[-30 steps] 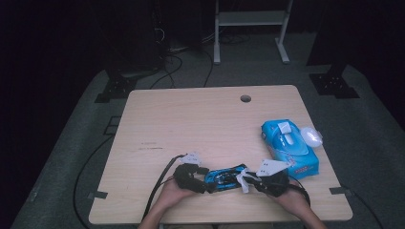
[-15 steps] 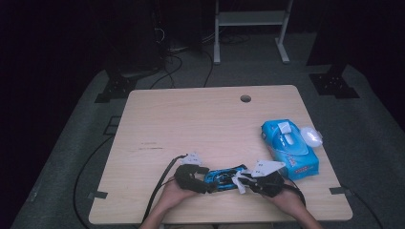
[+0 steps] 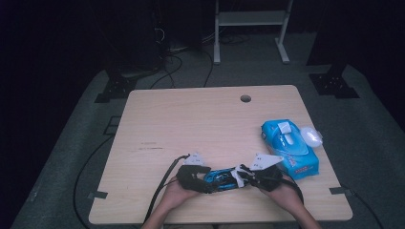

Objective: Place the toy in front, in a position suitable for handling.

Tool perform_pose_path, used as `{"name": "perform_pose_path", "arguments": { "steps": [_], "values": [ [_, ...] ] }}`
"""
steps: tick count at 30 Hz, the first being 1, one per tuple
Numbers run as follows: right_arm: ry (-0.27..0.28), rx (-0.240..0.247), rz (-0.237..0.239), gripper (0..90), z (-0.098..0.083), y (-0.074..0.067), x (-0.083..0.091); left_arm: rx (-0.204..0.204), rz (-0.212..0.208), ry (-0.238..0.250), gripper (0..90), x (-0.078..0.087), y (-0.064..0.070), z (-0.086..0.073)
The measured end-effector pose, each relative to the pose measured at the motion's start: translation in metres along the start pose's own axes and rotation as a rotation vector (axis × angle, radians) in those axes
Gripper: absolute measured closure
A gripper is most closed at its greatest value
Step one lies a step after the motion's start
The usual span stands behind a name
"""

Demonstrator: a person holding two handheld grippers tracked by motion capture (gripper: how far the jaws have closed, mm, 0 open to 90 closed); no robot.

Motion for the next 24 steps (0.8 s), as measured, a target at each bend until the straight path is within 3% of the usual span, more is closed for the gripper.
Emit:
{"name": "perform_pose_path", "arguments": {
  "steps": [2,6,12,15,17,20,24],
  "values": [
    [0.006,0.004,-0.021,80.8,0.009,0.003,-0.005,-0.002,-0.002,-0.002,27.9,-0.001,-0.001,0.0],
    [-0.074,0.027,-0.052,80.9,0.005,0.013,-0.014,0.008,-0.001,0.001,27.9,0.0,-0.003,0.0],
    [-0.048,-0.026,-0.071,81.0,-0.004,0.019,-0.004,0.028,0.006,0.003,27.2,0.0,-0.008,-0.002],
    [-0.054,0.007,-0.033,80.8,0.005,0.01,-0.015,0.019,0.016,-0.001,27.3,0.001,-0.007,-0.001],
    [-0.064,0.04,-0.041,80.8,0.009,0.006,-0.02,0.028,0.007,-0.004,27.2,0.001,-0.008,-0.001],
    [-0.085,0.048,-0.052,80.8,0.009,0.009,-0.017,0.037,0.001,0.0,26.7,0.0,-0.009,-0.002],
    [-0.034,-0.044,-0.054,80.8,-0.005,0.019,0.001,0.04,-0.004,-0.003,26.5,0.0,-0.01,-0.002]
  ]
}}
Point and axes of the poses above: each handheld gripper's, and its own axes: x roughly backward along the jaws, z roughly out of its top, y roughly to its right, the point moved 1 cm from there along -x, roughly forward along the jaws, and after that the axes turned 5 degrees about x, right-handed, at the moved point
